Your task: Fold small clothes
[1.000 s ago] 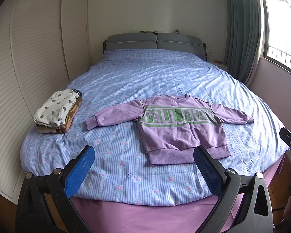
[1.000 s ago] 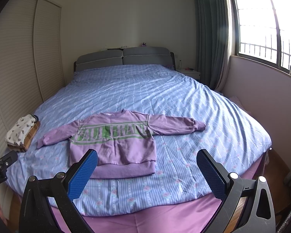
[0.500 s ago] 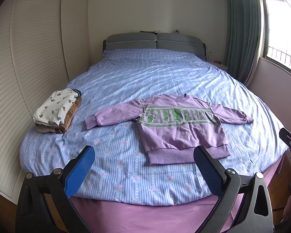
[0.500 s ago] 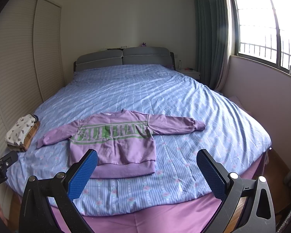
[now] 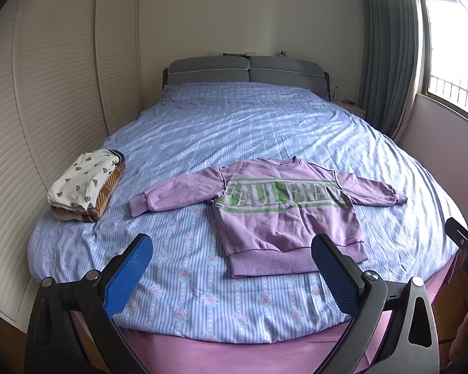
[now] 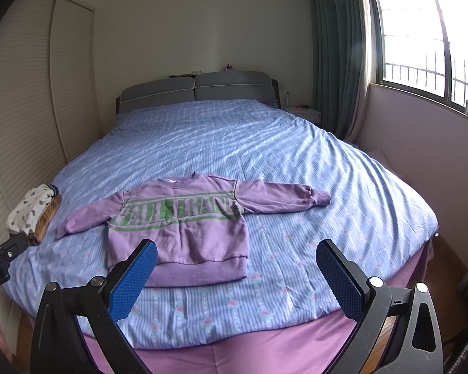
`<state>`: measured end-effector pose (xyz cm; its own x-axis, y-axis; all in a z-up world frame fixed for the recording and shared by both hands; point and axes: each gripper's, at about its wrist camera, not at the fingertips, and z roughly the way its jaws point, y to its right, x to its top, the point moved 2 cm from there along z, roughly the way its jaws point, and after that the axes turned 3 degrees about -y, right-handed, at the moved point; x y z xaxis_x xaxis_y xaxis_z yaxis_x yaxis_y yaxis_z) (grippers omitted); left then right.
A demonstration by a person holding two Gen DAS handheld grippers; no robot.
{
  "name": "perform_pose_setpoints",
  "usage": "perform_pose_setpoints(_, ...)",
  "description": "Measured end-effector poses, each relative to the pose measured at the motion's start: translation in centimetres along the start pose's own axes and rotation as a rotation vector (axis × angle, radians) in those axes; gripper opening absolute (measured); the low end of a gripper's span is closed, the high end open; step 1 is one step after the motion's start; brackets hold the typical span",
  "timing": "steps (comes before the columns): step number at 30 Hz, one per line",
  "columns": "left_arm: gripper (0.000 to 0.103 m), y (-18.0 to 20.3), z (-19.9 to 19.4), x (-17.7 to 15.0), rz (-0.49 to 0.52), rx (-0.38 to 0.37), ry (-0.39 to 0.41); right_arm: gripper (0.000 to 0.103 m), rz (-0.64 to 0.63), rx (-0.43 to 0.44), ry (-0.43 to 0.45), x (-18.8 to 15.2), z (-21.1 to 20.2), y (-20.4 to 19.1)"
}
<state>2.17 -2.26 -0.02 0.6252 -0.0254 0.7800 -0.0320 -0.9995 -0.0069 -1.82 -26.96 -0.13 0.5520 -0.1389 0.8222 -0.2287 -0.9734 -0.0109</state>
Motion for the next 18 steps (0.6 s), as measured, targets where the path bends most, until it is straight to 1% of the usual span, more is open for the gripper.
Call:
perform_pose_setpoints(6,0.103,2.6,3.1,1.9,0.013,-0.019,0.007,0.103,0.059,-0.027,-0.006,1.3,2.7,2.8)
perform_pose_setpoints(14,0.103,8.4,8.9,5.4,0.027,-0.063,0.029,0.102,0.117,-0.096,0.018,4.4,7.5,7.7)
perform_pose_setpoints(15,0.103,9.2,9.8,5.8,0.03,-0.066,0.03,0.101,0.124,-0.106,0.021,4.7,8.1,8.4)
perform_pose_setpoints(17,0.103,10.8,11.7,6.7,0.038,-0.071,0.029,0.096,0.146,-0.119,0.021,5.3,9.6,9.7)
perform_pose_setpoints(18,0.103,11.7,12.7,7.1,0.042,-0.071,0.03,0.096,0.169,-0.125,0.022,5.9,10.6,10.9)
